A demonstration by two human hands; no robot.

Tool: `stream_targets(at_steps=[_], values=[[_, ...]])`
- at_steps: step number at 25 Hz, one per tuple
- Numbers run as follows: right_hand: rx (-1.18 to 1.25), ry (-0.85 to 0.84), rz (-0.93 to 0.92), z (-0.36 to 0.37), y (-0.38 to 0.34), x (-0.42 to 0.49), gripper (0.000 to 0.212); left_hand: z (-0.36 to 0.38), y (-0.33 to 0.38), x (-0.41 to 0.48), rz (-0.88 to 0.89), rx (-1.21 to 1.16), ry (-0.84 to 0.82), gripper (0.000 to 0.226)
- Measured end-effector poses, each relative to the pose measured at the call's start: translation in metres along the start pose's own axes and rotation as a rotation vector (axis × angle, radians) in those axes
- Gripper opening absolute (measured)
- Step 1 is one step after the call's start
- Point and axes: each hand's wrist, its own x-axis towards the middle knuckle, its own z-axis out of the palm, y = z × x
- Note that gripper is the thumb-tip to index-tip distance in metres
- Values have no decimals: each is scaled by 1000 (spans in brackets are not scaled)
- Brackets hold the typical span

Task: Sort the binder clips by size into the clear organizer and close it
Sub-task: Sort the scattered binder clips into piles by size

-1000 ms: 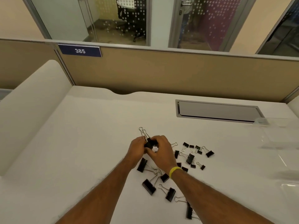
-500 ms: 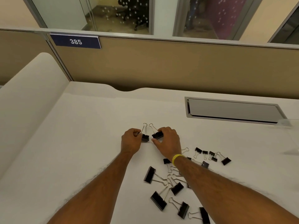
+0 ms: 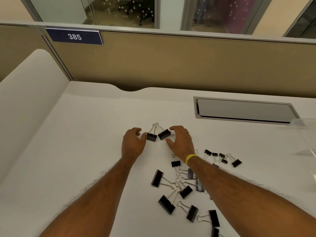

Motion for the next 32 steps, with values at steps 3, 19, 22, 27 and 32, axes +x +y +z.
stream_targets(at_steps=[3,19,22,27,32], values=[[17,9,-21,-17,10,-14,36,-10,-3,-19,74,-1,-47,26],[-24,-130,-108,-47,9,-121,26,-26,-14,-116,517,400,-683,54],[-22,-98,-84,-59,16,-139,25,-31,-28,-119,483,272,-589,46],[33,-27,20,-70,29,-171,20,-40,-30,-142,182,-96,-415,54],[-72,-143,-93,-51,13,-201,16,-39,-27,-171,-221,-681,-316,43]])
